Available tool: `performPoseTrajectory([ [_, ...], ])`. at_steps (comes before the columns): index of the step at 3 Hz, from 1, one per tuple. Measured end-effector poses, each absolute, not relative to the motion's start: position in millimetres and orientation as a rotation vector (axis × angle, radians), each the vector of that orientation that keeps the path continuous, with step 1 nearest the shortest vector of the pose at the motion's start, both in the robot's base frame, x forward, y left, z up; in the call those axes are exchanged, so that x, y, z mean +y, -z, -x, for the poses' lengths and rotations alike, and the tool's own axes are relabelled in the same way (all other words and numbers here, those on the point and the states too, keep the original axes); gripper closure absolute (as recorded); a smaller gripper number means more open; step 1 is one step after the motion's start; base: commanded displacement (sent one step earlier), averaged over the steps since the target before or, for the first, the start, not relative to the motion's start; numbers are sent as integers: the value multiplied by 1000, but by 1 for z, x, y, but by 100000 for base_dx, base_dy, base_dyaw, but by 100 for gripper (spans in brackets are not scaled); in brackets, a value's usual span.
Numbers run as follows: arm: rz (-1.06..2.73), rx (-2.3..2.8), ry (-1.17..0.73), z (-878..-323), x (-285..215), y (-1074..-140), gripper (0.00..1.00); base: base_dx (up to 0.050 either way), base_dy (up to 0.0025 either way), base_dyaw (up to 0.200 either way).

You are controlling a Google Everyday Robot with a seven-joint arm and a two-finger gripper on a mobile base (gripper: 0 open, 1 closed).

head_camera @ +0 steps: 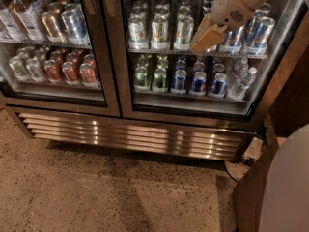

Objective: Close right fridge door

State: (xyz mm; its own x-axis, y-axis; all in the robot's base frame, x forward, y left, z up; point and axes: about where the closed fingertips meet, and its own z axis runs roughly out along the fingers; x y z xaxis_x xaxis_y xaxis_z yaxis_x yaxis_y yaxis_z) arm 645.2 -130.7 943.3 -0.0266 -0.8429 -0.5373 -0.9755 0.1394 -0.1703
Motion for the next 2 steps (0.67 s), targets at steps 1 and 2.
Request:
performPoseTrajectory([
  [1, 1738, 1904, -334, -645, -131, -943, 81, 0, 0, 0],
  [2, 1738, 1904, -334, -645, -131, -943, 58, 0, 0, 0],
])
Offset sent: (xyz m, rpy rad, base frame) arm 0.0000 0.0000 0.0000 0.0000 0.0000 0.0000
